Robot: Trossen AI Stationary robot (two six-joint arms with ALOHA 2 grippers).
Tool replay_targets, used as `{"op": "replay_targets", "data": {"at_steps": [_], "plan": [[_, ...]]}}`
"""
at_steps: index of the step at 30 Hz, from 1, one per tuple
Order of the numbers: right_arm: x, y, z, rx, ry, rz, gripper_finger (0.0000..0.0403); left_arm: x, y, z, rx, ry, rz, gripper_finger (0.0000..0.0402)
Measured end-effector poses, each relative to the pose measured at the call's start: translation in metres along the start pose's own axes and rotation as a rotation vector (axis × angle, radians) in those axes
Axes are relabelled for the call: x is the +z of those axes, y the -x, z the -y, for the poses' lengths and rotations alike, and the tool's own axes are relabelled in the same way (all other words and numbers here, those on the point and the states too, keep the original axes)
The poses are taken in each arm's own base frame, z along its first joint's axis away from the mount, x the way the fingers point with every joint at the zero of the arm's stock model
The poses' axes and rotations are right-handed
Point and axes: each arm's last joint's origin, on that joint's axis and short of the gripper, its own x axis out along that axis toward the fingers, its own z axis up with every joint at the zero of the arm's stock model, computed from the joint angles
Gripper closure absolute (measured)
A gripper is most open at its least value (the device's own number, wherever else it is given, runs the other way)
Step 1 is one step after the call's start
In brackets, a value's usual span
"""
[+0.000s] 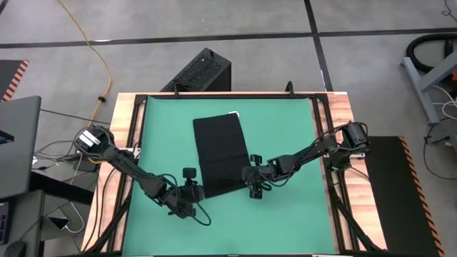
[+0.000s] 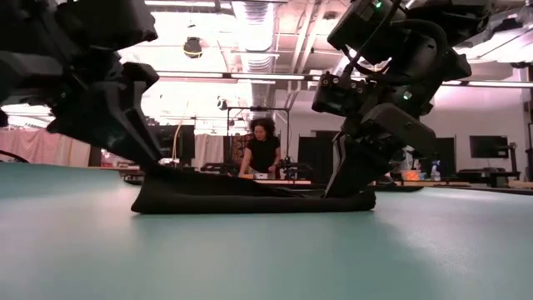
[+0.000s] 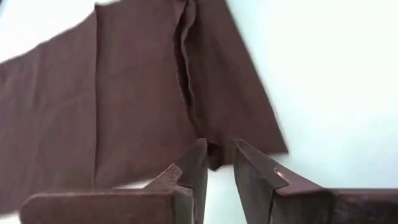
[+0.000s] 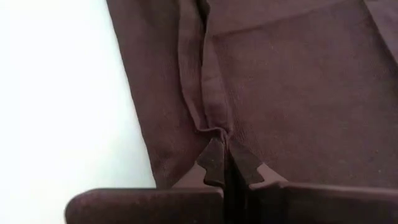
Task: Roll towel into tight, uniform cylinder
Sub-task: Roll the black towel
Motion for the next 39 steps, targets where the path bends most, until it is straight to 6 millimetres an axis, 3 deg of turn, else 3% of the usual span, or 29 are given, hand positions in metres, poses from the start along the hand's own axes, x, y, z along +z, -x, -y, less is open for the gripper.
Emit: {"op": "replay_targets", "data": {"at_steps": [6, 10, 15, 24, 28, 33, 39], "plan": [[0.0, 0.0, 0.0, 0.003, 0.0, 0.003, 0.039, -0.002, 0.005, 0.004, 0.077, 0.052, 0.037, 0.0324], [0.0, 0.0, 0.0, 0.003, 0.0, 0.004, 0.039, 0.004, 0.01, 0.016, 0.085, 0.108, 0.188, 0.035], [0.001, 0.0, 0.0, 0.005, 0.0, 0.009, 0.039, -0.005, -0.005, 0.028, 0.025, 0.073, 0.248, 0.0396], [0.001, 0.0, 0.0, 0.005, 0.0, 0.01, 0.0389, -0.022, -0.035, 0.029, 0.105, 0.077, 0.185, 0.0401], [0.001, -0.001, 0.0, -0.001, -0.002, 0.014, 0.0368, -0.031, -0.046, 0.031, 0.12, 0.096, 0.152, 0.0401], [0.001, 0.0, 0.0, -0.009, -0.003, 0.02, 0.0335, -0.034, -0.051, 0.032, 0.115, 0.125, 0.142, 0.0401], [0.006, 0.016, 0.002, -0.041, 0.001, 0.039, 0.0312, -0.036, -0.051, 0.032, 0.089, 0.112, 0.117, 0.0401]]}}
